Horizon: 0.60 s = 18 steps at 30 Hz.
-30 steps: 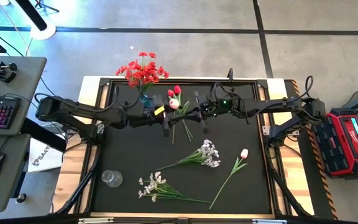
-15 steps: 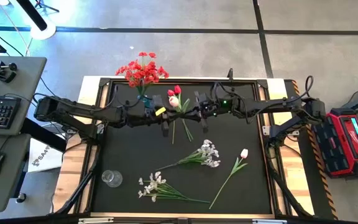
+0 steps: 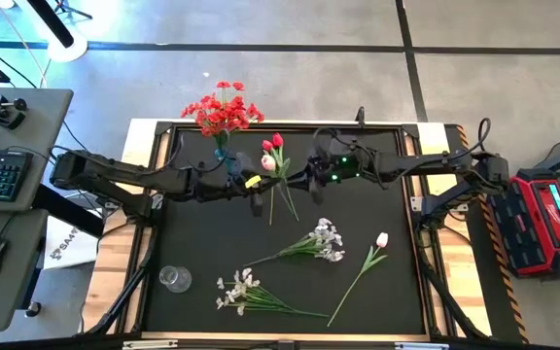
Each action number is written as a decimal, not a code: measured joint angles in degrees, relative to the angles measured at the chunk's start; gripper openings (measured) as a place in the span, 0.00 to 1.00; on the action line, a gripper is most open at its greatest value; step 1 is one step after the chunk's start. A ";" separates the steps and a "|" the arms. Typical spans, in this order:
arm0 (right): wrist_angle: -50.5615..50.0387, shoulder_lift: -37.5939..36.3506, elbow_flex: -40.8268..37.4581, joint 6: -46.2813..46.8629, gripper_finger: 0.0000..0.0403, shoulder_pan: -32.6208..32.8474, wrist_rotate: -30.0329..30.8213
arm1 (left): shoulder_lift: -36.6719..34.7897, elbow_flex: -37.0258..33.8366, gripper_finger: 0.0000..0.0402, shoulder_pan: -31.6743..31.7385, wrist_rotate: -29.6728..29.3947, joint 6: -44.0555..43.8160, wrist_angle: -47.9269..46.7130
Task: Sort flowers into vase by color
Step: Put the top pink flower into the blue vase
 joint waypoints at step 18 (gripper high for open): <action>-12.01 0.00 0.00 9.87 0.58 -3.41 9.10 | -21.01 0.00 0.00 -0.99 -17.55 -3.06 -29.69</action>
